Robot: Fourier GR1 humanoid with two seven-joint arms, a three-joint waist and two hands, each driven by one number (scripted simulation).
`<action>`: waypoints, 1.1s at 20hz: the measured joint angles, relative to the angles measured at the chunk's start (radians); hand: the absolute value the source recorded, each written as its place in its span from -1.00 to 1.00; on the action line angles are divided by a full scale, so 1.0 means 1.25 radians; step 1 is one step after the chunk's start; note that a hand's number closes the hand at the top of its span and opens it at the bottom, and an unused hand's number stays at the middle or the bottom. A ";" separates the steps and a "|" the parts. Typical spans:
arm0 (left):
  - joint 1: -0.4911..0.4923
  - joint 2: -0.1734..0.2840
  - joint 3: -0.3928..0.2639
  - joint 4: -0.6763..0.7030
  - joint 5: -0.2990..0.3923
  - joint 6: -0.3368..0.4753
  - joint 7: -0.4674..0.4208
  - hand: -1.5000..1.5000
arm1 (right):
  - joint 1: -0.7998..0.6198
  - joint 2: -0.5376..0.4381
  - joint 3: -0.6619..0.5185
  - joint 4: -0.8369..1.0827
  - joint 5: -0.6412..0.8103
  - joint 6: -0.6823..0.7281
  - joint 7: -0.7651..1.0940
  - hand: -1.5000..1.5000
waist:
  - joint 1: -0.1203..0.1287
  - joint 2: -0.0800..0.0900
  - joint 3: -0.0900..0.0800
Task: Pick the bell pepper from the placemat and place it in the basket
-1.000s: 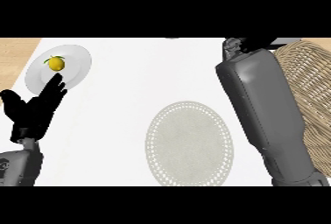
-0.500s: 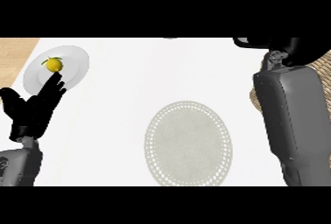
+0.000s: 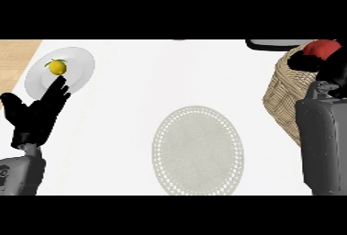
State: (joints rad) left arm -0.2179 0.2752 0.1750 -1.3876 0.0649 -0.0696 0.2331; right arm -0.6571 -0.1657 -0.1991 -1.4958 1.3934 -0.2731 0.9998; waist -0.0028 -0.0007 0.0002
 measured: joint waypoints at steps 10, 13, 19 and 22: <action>0.002 -0.011 -0.001 -0.003 -0.008 0.003 -0.004 0.00 | 0.077 -0.004 -0.094 0.042 -0.002 -0.128 -0.017 -1.00 | 0.003 0.001 0.000; 0.006 -0.019 -0.008 -0.022 -0.013 0.008 0.008 0.00 | 0.094 -0.012 -0.094 0.046 -0.043 -0.155 -0.047 -1.00 | 0.004 0.001 0.000; 0.003 -0.015 -0.002 -0.010 -0.013 0.002 0.004 0.00 | 0.113 -0.013 -0.128 -0.016 -0.080 -0.235 -0.072 -1.00 | 0.000 0.000 0.000; 0.008 -0.011 0.003 -0.014 -0.010 0.000 0.008 0.00 | 0.124 -0.014 -0.171 -0.092 -0.102 -0.257 -0.061 -1.00 | -0.005 -0.002 0.000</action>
State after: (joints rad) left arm -0.2074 0.2615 0.1789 -1.4046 0.0520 -0.0692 0.2430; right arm -0.5019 -0.1835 -0.4126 -1.6108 1.2661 -0.5948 0.9234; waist -0.0089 -0.0037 0.0004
